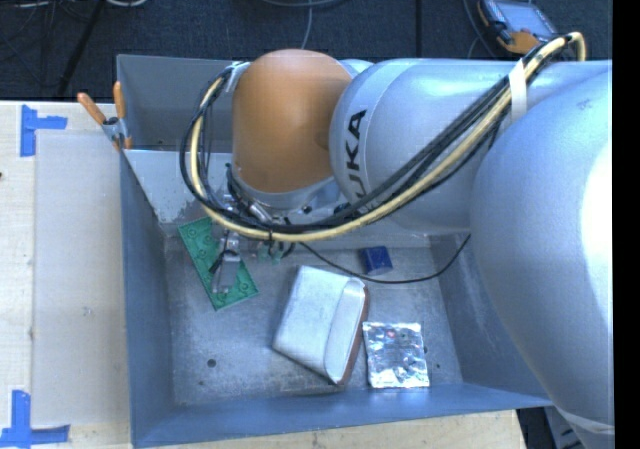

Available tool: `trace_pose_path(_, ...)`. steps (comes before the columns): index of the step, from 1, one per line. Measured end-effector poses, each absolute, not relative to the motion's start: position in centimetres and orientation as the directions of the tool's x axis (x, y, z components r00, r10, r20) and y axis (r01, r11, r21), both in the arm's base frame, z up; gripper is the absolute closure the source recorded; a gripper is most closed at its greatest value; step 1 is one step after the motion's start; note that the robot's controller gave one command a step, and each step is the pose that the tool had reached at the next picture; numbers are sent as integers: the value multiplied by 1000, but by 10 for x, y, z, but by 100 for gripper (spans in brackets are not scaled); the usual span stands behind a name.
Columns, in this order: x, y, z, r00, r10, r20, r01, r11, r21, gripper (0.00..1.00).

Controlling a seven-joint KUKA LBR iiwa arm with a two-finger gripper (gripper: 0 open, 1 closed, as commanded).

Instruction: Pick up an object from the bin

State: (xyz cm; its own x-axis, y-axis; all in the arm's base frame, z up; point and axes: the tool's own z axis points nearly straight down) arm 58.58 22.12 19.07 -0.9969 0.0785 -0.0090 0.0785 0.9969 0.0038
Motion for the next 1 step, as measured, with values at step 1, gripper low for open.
trace_pose_path(1,557,215,236,-965,-264,-4,-264,965,0,100)
